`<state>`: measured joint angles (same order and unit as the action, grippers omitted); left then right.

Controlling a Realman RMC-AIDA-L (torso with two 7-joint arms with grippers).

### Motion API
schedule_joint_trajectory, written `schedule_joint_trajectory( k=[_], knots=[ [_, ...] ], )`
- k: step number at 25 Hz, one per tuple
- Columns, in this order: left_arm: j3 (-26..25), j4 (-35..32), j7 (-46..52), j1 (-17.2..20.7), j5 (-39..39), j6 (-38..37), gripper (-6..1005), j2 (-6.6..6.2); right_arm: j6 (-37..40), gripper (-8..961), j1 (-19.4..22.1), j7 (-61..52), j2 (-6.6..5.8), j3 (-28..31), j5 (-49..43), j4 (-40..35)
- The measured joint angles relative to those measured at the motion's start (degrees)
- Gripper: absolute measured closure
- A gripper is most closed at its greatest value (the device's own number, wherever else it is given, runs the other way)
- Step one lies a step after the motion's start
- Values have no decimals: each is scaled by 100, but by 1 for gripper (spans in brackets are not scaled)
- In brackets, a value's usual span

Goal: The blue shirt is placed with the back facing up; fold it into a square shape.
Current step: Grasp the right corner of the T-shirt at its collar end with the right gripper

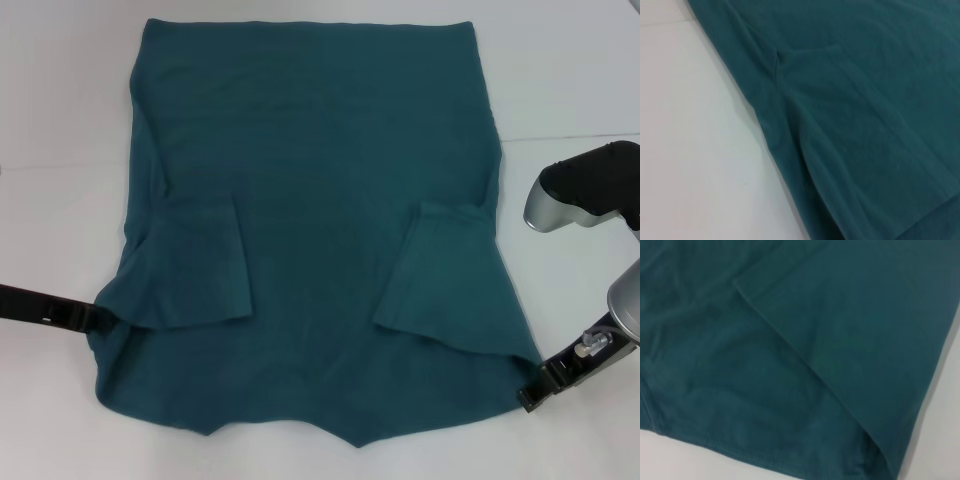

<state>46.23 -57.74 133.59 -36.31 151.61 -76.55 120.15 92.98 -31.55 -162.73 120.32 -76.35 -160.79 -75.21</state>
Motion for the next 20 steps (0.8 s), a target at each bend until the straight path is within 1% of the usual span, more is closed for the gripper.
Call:
schedule_joint_trajectory(
  k=[11,17,20],
  knots=[
    [2,0,0,-26,0,16,949,0,-227,207,-50,-78,7,-122,13,246],
    [8,0,0,-34,0,32,948,0,-486,216,-120,-92,0,-208,-10,570],
    [9,0,0,-34,0,34,948,0,-541,220,-120,-84,0,-240,1,576]
  ],
)
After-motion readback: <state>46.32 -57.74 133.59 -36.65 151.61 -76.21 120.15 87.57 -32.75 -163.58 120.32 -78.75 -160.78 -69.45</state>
